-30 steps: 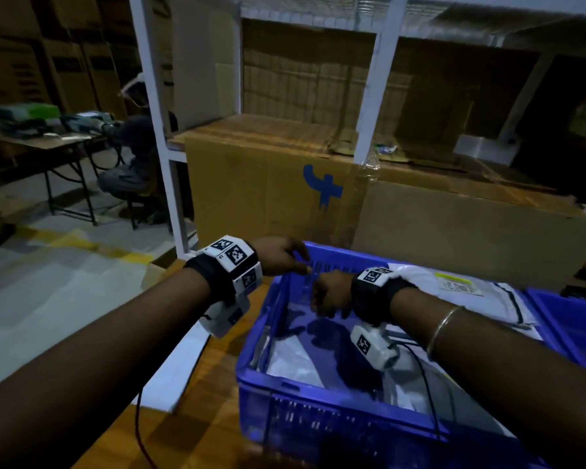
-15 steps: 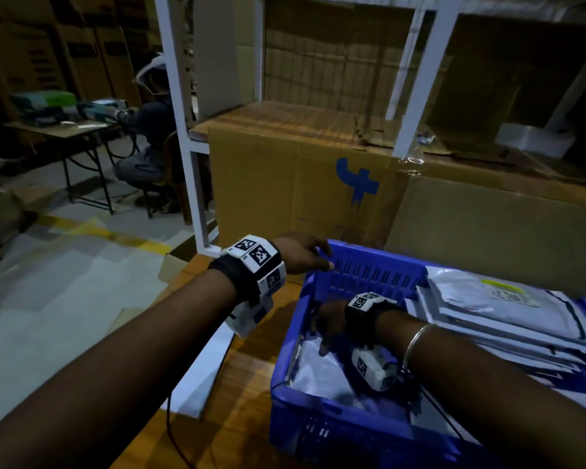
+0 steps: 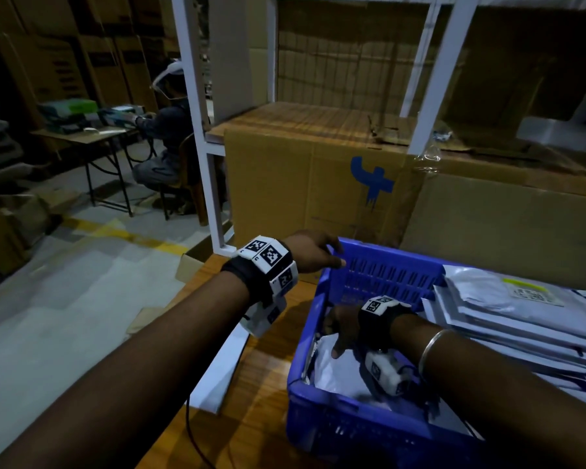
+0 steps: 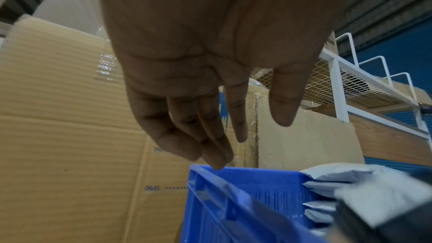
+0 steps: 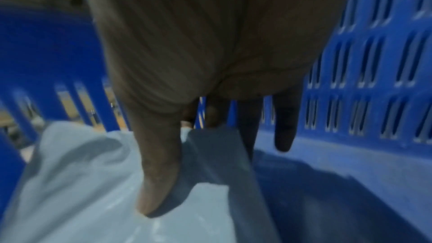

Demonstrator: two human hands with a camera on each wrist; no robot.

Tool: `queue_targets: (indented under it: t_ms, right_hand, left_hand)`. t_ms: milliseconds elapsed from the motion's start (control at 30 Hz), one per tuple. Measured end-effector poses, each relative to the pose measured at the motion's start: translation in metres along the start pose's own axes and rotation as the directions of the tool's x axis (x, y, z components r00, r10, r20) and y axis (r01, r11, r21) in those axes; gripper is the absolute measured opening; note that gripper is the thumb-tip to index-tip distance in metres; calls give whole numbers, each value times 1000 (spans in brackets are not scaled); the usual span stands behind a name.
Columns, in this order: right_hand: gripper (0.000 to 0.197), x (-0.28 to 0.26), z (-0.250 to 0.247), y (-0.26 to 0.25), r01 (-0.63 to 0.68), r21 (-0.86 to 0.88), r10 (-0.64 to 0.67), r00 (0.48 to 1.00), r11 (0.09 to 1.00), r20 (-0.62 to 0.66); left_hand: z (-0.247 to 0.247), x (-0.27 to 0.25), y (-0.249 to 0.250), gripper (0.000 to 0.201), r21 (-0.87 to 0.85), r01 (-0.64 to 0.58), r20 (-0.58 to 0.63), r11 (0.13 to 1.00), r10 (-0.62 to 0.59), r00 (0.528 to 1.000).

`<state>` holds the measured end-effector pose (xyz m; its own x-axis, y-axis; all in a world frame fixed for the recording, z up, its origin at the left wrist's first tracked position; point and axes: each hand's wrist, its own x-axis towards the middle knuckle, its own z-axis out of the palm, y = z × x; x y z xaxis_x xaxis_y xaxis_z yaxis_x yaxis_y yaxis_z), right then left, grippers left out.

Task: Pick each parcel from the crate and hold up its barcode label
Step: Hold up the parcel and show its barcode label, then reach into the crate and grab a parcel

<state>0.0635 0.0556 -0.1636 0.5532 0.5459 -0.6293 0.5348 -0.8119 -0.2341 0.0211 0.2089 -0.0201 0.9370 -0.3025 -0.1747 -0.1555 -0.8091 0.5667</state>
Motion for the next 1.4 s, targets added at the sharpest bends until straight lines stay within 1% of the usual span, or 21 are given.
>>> queue_targets:
  t_ms: [133, 200, 300, 367, 500, 567, 633, 667, 700, 800, 833, 867, 900, 1000, 1033, 1100, 1167, 1233, 1267, 1333, 1400]
  right_hand:
    - [31, -26, -18, 0, -36, 21, 38, 996, 999, -82]
    - [32, -39, -27, 2, -53, 14, 55, 985, 998, -163]
    - [31, -63, -45, 5, -2, 6, 4, 957, 1000, -288]
    - [37, -83, -59, 8, 33, 12, -27, 940, 999, -340]
    - [32, -122, -78, 22, 110, 79, -61, 884, 991, -464]
    - [26, -142, -84, 27, 139, 126, -56, 857, 982, -512]
    - [13, -161, -89, 33, 135, 135, -35, 824, 982, -566]
    - [8, -170, -91, 36, 131, 144, -20, 803, 981, -596]
    - [9, -178, -93, 40, 125, 161, 4, 778, 979, -629]
    - [20, -203, -94, 54, 121, 230, 79, 706, 966, -704]
    - [17, -210, -93, 59, 152, 246, 75, 692, 957, -718]
    - [12, -217, -91, 64, 187, 258, 64, 681, 948, -729]
    - [9, -224, -90, 69, 221, 264, 52, 666, 939, -744]
    - [13, -237, -83, 83, 282, 300, 60, 629, 911, -775]
    - [14, -239, -80, 86, 313, 337, 76, 623, 888, -778]
    - [14, -245, -73, 89, 372, 389, 92, 612, 843, -785]
    - [23, -248, -69, 94, 420, 400, 85, 597, 814, -798]
    - [15, -252, -65, 96, 443, 450, 104, 613, 775, -783]
    - [12, -253, -64, 98, 434, 450, 99, 625, 780, -774]
    - [19, -253, -64, 103, 374, 341, 57, 598, 862, -800]
    - [30, -253, -65, 104, 307, 241, 35, 550, 921, -834]
  left_hand:
    - [0, -3, 4, 42, 2, -14, -12, 1000, 14, 1000]
    - [1, -4, 6, 42, 12, -18, -51, 1000, 19, 999]
    - [5, -5, 12, 42, -7, -23, -113, 1000, 23, 993]
    - [8, -6, 17, 43, -18, -20, -149, 1000, 17, 989]
    - [16, -7, 29, 44, 9, -28, -212, 1000, 29, 977]
    - [20, -5, 33, 41, 26, -36, -241, 999, 41, 970]
    - [24, -2, 38, 41, 5, -49, -251, 999, 48, 967]
    - [25, -2, 43, 47, -20, -56, -252, 998, 49, 966]
    - [26, 0, 47, 57, -45, -62, -260, 997, 48, 964]
    - [31, 1, 68, 93, -185, -140, -285, 973, 83, 955]
    - [34, 3, 73, 100, -249, -185, -306, 951, 104, 946]
    - [37, 4, 79, 100, -286, -220, -326, 933, 121, 938]
    - [40, 5, 84, 92, -290, -247, -332, 925, 145, 932]
    - [48, 5, 97, 42, -193, -268, -329, 944, 196, 924]
    - [50, 6, 99, 33, -166, -268, -349, 949, 198, 916]
    - [54, 8, 106, 25, -165, -282, -405, 945, 195, 893]
    - [58, 11, 113, 12, -164, -293, -450, 942, 193, 872]
    - [59, 14, 120, 14, -159, -287, -470, 945, 183, 864]
    - [60, 15, 123, 17, -165, -281, -472, 945, 174, 864]
    - [60, 16, 129, 17, -156, -274, -461, 949, 176, 870]
    - [60, 17, 136, 14, -106, -268, -434, 957, 198, 879]
